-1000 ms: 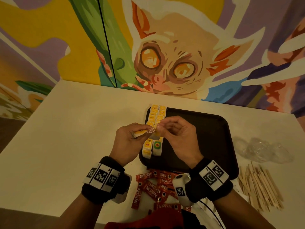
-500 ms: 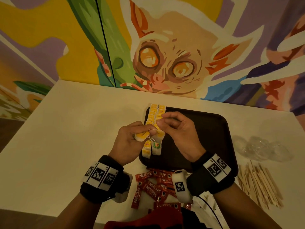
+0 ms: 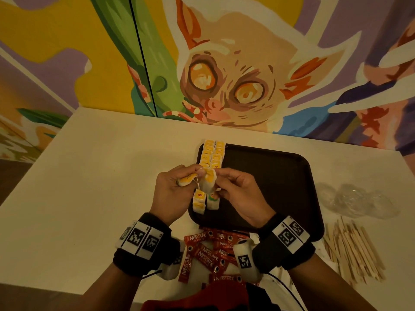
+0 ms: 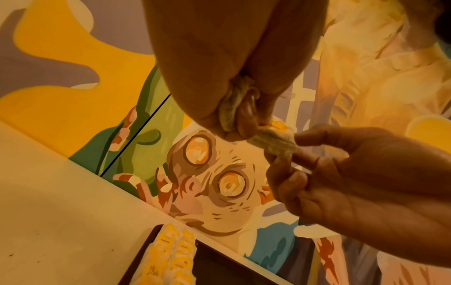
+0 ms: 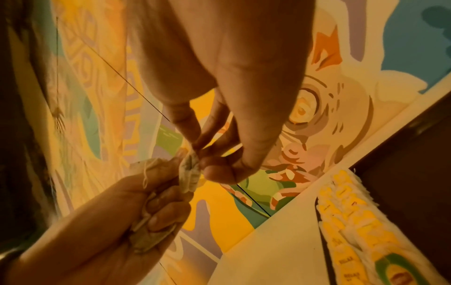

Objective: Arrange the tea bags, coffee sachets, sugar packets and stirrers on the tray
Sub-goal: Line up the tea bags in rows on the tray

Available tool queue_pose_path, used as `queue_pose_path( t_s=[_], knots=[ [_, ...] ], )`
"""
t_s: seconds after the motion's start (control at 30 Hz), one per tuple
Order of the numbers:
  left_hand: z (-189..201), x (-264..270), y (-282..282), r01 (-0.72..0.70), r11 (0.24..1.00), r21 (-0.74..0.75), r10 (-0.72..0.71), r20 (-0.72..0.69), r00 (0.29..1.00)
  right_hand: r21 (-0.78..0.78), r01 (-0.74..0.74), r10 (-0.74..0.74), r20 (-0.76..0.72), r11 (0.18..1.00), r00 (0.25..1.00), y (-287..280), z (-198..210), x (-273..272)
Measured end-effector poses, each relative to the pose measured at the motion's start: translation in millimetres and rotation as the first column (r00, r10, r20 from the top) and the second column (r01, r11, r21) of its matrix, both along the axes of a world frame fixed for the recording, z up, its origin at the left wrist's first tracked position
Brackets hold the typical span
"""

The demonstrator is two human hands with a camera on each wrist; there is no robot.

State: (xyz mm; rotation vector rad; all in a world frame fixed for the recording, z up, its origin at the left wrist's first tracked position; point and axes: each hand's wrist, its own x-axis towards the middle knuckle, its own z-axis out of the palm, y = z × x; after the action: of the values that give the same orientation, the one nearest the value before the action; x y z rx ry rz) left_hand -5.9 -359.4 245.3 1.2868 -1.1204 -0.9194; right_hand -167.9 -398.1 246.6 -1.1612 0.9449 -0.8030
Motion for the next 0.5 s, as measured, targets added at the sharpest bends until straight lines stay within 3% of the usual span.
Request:
queue_pose_path(
  t_s=[0.07, 0.23, 0.33, 0.5],
  knots=[
    [-2, -1, 0, -0.029, 0.999, 0.014, 0.029, 0.006, 1.0, -0.002, -0.023, 0.023, -0.021, 1.0, 1.0, 0, -1, -1],
    [-7, -3, 3, -0.03, 0.997, 0.069, 0.027, 0.033, 0.999, -0.223, -0.021, -0.016, -0.166, 0.975, 0.986, 0, -14, 1],
    [-20, 0, 5, -0.053, 0.985, 0.163, 0.042, 0.069, 0.997, -0.181, 0.031, -0.077, -0.253, 0.983, 0.964, -5, -34, -2],
    [-54, 13, 5, -0.096, 0.953, 0.288, 0.013, 0.278, 0.961, -0.037, 0.006, -0.025, -0.535, 0.999, 0.845, -11, -79, -11]
  ],
)
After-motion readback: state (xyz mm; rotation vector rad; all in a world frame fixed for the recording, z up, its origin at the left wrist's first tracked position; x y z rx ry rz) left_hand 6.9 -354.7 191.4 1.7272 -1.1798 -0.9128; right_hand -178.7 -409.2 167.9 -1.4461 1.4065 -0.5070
